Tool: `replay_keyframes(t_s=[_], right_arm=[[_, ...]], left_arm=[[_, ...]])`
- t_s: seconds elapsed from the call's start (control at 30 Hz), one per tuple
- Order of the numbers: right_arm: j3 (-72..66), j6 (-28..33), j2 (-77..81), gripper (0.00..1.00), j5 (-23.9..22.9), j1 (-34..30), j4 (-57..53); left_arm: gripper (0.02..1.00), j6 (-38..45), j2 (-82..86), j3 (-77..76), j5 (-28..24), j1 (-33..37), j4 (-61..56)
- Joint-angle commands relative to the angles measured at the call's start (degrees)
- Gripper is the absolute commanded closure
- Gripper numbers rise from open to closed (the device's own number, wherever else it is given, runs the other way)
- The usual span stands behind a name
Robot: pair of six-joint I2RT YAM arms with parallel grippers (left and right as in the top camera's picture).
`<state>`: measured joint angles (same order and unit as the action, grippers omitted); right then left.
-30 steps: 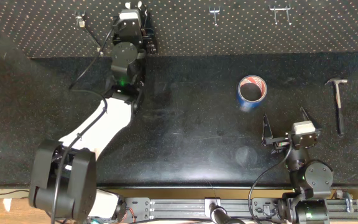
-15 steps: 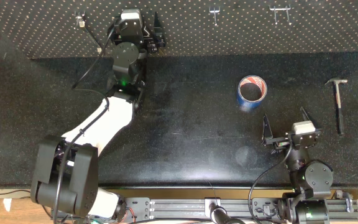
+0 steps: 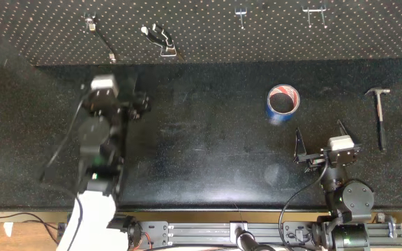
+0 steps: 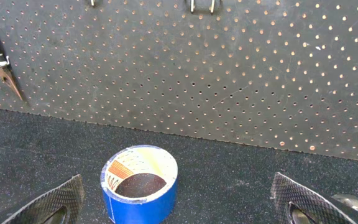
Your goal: Place Tools Onto Pegboard
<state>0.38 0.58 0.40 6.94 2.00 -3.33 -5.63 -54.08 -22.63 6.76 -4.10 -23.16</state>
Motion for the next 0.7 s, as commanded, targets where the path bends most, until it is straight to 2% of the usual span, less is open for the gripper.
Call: replay_keyframes(t_s=[0.03, 0.23, 0.33, 0.5, 0.6, 0.7], right_arm=[[-0.15, 0.37, -0.35, 0.02, 0.09, 0.35, -0.31], [-0.15, 0.37, -0.35, 0.02, 0.09, 0.35, -0.31], [-0.15, 0.37, -0.35, 0.02, 0.09, 0.35, -0.31], [-0.15, 0.37, -0.35, 0.02, 0.09, 0.35, -0.31], [-0.15, 0.37, -0.35, 0.02, 0.09, 0.35, -0.31], [-0.15, 0.37, -0.35, 0.02, 0.09, 0.35, -0.31]], left_arm=[[0.023, -0.04, 14.69, 9.88, -1.4, 4.15, -0.13], [0.023, -0.07, 31.89, 20.24, -1.46, 5.64, 0.74], [0.023, -0.07, 38.27, 21.35, -1.49, 5.64, 7.08], [0.023, -0.04, 43.32, 21.38, -2.38, 5.6, 15.37], [0.023, -0.07, 45.81, 22.32, -4.7, 5.53, 17.79], [0.023, -0.07, 47.19, 22.32, -4.7, 5.53, 18.69]])
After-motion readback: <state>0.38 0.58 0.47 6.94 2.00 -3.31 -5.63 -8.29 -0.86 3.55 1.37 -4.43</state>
